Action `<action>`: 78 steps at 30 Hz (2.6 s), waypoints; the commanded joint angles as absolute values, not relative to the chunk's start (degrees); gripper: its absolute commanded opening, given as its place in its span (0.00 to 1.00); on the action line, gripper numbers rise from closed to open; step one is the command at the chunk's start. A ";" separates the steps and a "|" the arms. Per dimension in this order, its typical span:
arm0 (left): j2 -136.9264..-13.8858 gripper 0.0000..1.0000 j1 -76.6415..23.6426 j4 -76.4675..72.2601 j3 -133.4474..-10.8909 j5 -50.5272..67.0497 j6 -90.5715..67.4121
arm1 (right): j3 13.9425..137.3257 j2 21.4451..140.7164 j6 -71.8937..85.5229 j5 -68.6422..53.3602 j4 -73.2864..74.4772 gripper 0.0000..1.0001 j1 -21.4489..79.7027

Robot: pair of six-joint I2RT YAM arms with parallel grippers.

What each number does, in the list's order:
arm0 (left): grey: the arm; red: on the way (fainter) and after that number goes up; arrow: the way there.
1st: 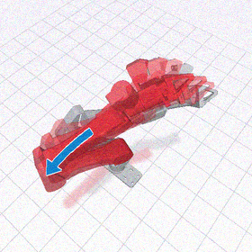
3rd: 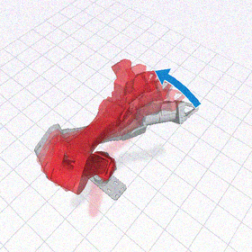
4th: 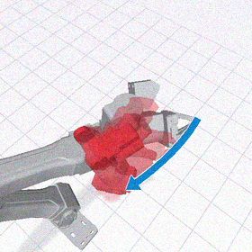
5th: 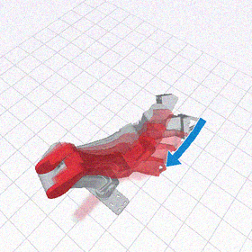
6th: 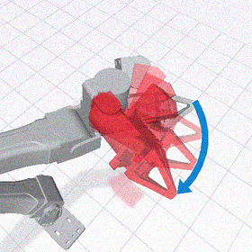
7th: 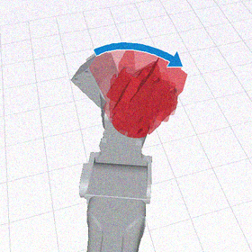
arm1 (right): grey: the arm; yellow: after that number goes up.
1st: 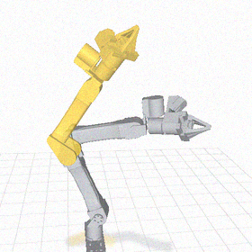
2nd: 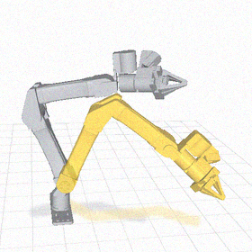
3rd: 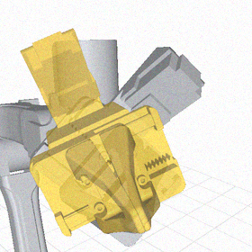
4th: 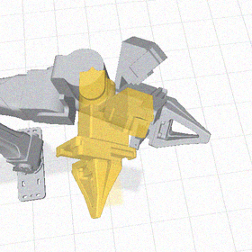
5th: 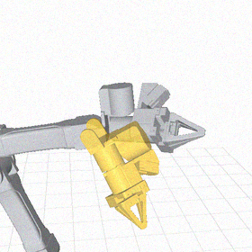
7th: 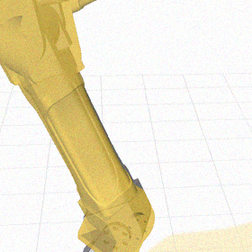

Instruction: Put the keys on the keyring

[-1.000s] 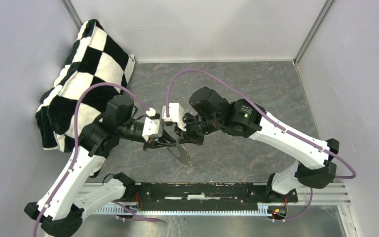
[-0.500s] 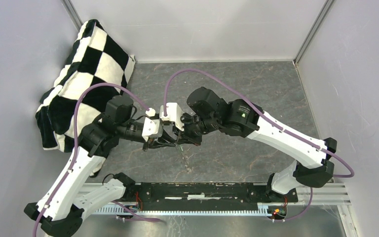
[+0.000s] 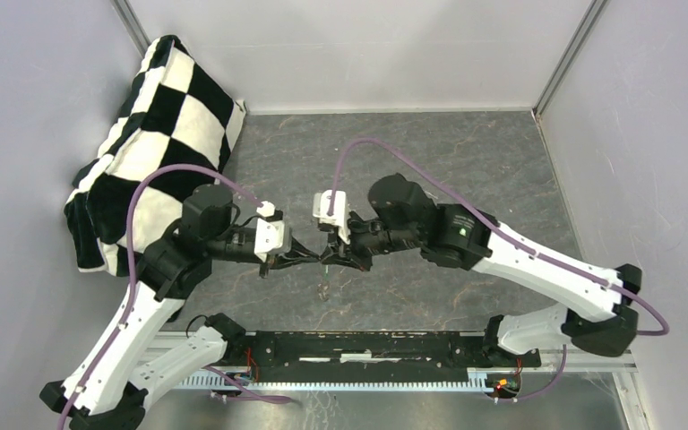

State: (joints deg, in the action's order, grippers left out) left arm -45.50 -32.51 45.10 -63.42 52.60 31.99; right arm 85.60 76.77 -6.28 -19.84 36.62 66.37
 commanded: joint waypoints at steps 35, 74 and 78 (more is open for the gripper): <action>-43.56 0.02 -32.48 -5.27 -60.52 44.49 -15.87 | 60.19 55.96 4.48 -9.32 -10.14 0.64 66.19; -37.04 0.02 -32.49 2.29 -56.58 49.33 -3.95 | 62.48 56.66 12.00 -22.59 -9.14 0.33 61.39; -37.07 0.02 -32.52 2.64 -56.76 49.06 -3.34 | 62.48 57.20 12.79 -24.13 -9.56 0.28 61.26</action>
